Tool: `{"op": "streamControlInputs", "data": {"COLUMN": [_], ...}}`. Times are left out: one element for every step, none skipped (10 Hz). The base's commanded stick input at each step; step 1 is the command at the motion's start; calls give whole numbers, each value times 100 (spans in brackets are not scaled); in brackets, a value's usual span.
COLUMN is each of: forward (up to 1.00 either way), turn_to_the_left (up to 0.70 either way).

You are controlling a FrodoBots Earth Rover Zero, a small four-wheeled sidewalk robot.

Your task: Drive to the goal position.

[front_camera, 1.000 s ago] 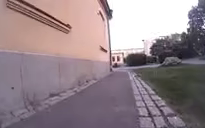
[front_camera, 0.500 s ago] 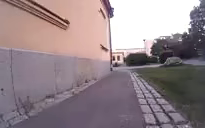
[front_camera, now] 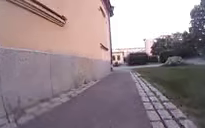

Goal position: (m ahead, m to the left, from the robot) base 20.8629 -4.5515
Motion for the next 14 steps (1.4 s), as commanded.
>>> {"op": "streamControlInputs", "data": {"forward": [50, 50, 50, 50, 50, 50, 50, 50, 50, 50, 50, 50, 50, 50], "turn_to_the_left": [-50, -50, -32, 0, 0, 0, 0, 0, 0, 0, 0, 0, 0, 0]}}
